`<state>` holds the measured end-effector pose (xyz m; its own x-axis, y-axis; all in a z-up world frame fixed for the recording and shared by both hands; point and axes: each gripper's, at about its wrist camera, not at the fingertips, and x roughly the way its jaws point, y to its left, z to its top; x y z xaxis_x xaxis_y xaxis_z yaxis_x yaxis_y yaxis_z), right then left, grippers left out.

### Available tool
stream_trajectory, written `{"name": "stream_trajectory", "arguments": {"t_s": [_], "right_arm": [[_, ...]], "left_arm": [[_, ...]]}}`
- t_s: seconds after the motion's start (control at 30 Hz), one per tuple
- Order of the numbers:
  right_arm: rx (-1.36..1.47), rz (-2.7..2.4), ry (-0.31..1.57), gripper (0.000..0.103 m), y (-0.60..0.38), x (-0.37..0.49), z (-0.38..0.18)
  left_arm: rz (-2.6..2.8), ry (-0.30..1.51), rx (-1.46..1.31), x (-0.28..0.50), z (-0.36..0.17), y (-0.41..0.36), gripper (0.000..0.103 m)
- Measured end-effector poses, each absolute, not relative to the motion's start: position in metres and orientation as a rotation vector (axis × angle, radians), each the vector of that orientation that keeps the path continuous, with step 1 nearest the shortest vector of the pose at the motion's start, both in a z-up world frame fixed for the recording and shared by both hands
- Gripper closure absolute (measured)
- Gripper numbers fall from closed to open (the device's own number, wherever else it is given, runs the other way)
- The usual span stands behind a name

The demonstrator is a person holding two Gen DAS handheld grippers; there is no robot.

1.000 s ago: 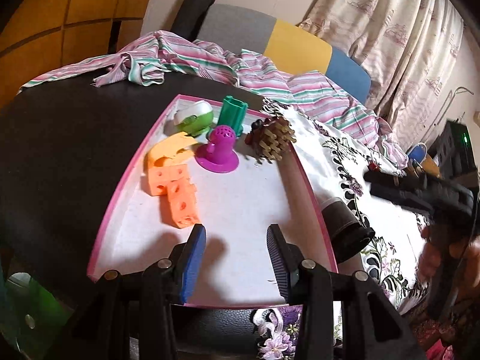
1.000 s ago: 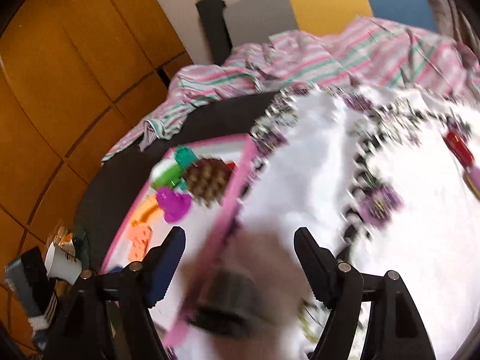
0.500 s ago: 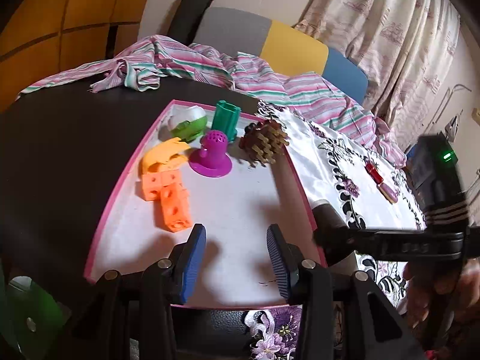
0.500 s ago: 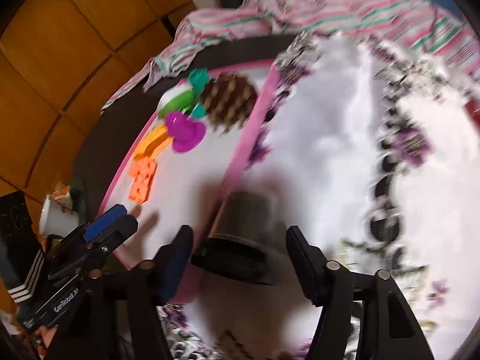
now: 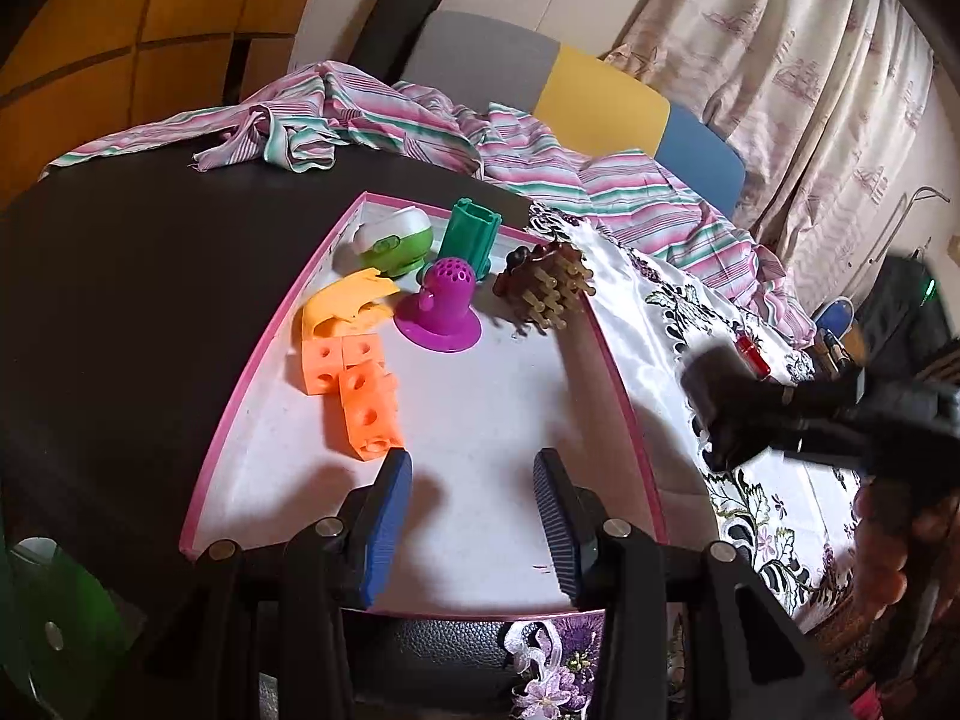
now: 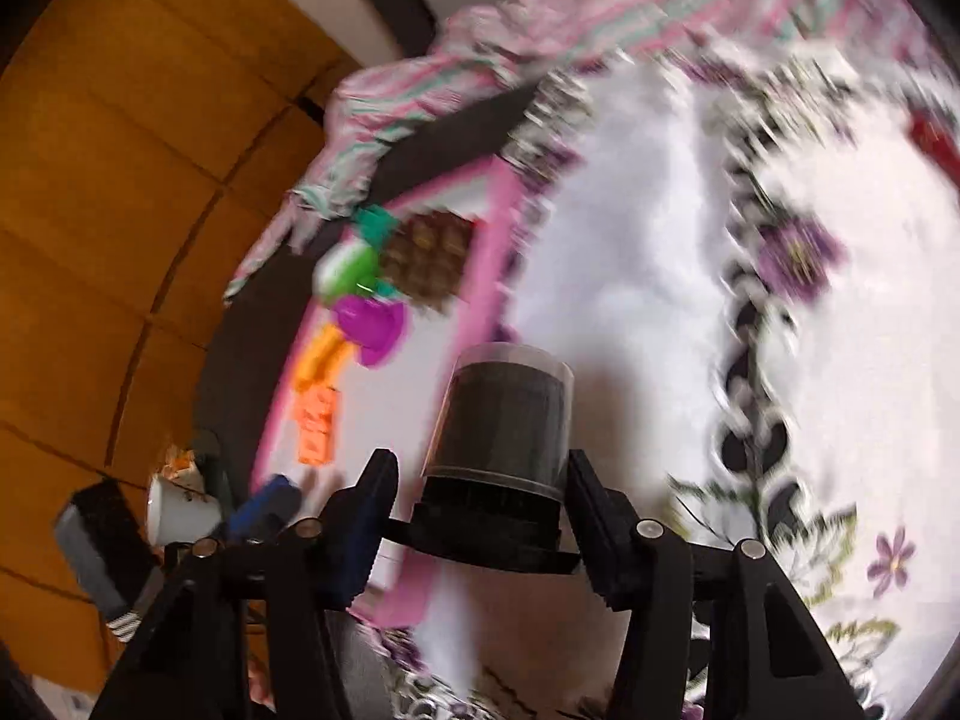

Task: Organize rigid objects
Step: 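Carry the black canister into the tray and open the right tool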

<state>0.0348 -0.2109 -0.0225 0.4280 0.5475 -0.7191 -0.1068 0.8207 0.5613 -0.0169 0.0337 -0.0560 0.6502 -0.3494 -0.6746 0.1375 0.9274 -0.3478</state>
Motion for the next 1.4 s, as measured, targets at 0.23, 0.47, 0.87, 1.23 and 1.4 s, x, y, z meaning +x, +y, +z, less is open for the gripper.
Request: {"name": "stream_trajectory", "arguments": {"t_s": [0.23, 0.47, 0.87, 1.23, 1.4], "right_arm": [[0.305, 0.498, 1.065, 0.046, -0.134, 0.064, -0.020], [0.244, 0.483, 1.114, 0.046, -0.097, 0.092, -0.043], [0.265, 0.484, 1.077, 0.041, -0.113, 0.075, -0.030], [0.279, 0.338, 0.986, 0.035, -0.190, 0.060, -0.007], [0.294, 0.269, 0.981, 0.035, -0.228, 0.054, -0.007]], "left_arm": [[-0.253, 0.818, -0.283, -0.020, -0.053, 0.044, 0.061], [-0.209, 0.813, -0.309, -0.025, -0.053, 0.064, 0.061], [-0.229, 0.820, -0.297, -0.024, -0.052, 0.055, 0.061], [-0.334, 0.819, -0.235, -0.019, -0.042, 0.015, 0.061], [-0.379, 0.828, -0.207, -0.017, -0.038, -0.004, 0.061]]}}
